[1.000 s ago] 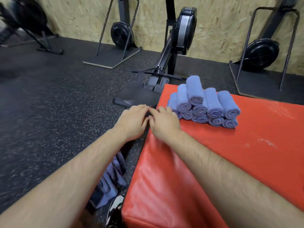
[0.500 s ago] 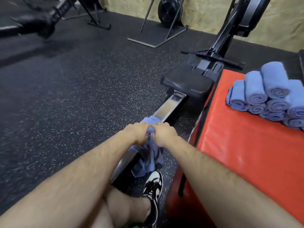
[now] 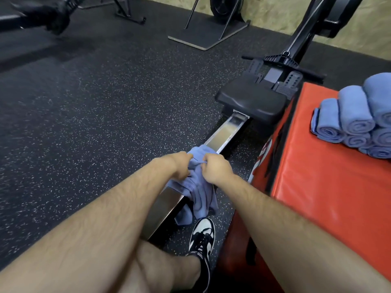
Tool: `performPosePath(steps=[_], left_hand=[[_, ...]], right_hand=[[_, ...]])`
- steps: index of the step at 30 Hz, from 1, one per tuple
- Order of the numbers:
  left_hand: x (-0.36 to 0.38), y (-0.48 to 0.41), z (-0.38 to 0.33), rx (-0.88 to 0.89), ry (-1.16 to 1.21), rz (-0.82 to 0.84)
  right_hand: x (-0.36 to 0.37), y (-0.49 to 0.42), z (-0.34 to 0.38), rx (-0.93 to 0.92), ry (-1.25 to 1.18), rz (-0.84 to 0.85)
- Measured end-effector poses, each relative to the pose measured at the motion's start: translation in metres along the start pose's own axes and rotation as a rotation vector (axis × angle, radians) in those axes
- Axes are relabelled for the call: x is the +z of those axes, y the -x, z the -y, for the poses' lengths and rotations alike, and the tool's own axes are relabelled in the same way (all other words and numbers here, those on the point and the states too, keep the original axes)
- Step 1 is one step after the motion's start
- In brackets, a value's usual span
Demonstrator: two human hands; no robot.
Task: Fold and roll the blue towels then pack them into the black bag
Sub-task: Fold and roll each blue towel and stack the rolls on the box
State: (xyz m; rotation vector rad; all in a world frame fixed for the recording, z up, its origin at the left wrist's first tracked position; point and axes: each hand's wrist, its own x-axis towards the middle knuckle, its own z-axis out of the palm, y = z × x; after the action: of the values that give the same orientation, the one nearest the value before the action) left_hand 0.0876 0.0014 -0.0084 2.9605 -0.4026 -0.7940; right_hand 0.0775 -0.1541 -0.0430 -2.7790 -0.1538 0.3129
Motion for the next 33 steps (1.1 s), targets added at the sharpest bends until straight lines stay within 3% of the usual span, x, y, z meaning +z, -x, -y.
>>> performPosePath(steps=[5, 10, 14, 20, 23, 27, 33], left_hand=[[-0.011, 0.0, 0.0, 0.034, 0.207, -0.133], [-0.031, 0.017, -0.016, 0.064, 0.292, -0.312], [-0.068, 0.04, -0.04, 0.187, 0.442, -0.561], [-0.091, 0.06, -0.072, 0.332, 0.707, -0.788], [-0.094, 0.06, -0.086, 0.384, 0.81, -0.801], [-0.105, 0.066, -0.112, 0.419, 0.712, -0.845], [-0.134, 0.089, -0.174, 0.579, 0.782, -0.907]], right_hand=[[-0.056, 0.015, -0.009, -0.16, -0.265, -0.171], [-0.105, 0.031, -0.011, -0.227, -0.241, -0.293], [-0.128, 0.041, -0.006, -0.236, -0.177, -0.196], [-0.169, 0.056, -0.003, -0.135, -0.335, -0.362], [-0.199, 0.071, -0.013, -0.076, -0.468, -0.461], [-0.234, 0.096, -0.034, -0.043, -0.628, -0.523], [-0.266, 0.14, -0.061, -0.009, -0.638, -0.552]])
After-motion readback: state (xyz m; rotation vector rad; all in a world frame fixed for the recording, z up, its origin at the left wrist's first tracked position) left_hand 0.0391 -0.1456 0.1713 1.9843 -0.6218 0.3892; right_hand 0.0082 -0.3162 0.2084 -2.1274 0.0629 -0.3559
